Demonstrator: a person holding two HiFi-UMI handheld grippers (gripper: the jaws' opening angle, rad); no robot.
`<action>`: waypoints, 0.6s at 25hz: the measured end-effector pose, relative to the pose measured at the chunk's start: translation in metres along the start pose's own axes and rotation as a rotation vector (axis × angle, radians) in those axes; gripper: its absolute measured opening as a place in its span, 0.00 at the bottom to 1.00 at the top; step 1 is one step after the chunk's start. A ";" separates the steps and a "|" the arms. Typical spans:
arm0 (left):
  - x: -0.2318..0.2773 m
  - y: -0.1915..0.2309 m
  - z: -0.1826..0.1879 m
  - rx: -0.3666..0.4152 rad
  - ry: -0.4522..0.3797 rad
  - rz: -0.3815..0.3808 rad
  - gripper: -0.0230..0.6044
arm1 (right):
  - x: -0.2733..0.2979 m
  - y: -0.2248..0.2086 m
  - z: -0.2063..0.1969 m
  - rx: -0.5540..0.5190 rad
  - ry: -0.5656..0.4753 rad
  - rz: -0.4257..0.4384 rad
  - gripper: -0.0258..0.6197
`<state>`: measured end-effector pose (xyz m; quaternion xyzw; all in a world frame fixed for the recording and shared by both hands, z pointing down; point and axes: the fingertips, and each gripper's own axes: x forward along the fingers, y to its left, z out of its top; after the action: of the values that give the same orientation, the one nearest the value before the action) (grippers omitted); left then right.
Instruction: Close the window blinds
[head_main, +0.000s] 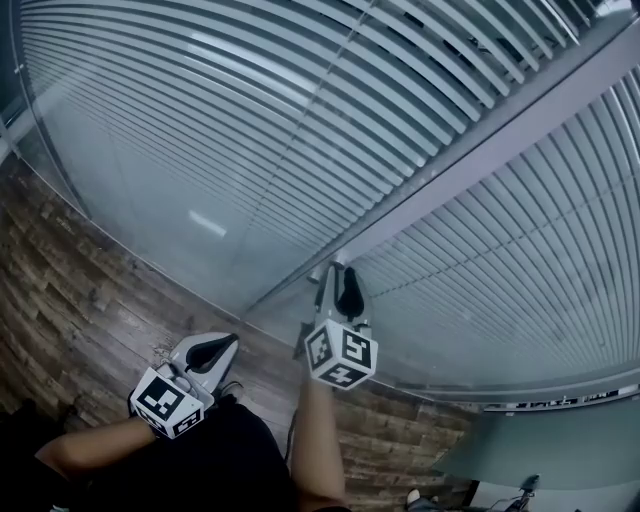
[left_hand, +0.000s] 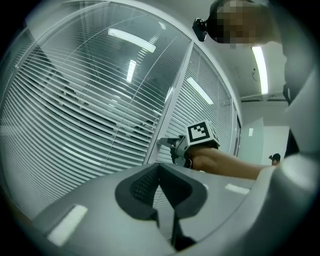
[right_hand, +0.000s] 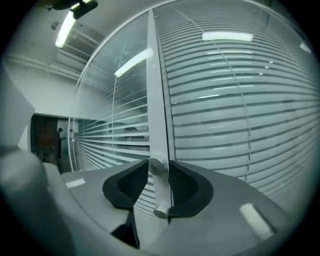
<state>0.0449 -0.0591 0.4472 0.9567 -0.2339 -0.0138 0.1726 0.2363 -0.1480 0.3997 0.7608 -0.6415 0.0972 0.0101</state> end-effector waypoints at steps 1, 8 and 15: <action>0.001 0.001 -0.002 -0.001 0.003 0.000 0.04 | 0.003 -0.001 -0.003 0.029 -0.002 0.001 0.24; -0.004 -0.002 -0.001 -0.004 0.001 0.007 0.04 | -0.002 0.004 0.002 -0.193 -0.009 -0.042 0.23; -0.003 -0.004 -0.003 -0.011 -0.002 -0.012 0.04 | -0.001 0.016 -0.004 -0.919 0.219 0.019 0.22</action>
<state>0.0442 -0.0534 0.4482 0.9572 -0.2283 -0.0170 0.1773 0.2197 -0.1493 0.4016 0.6569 -0.6204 -0.1170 0.4123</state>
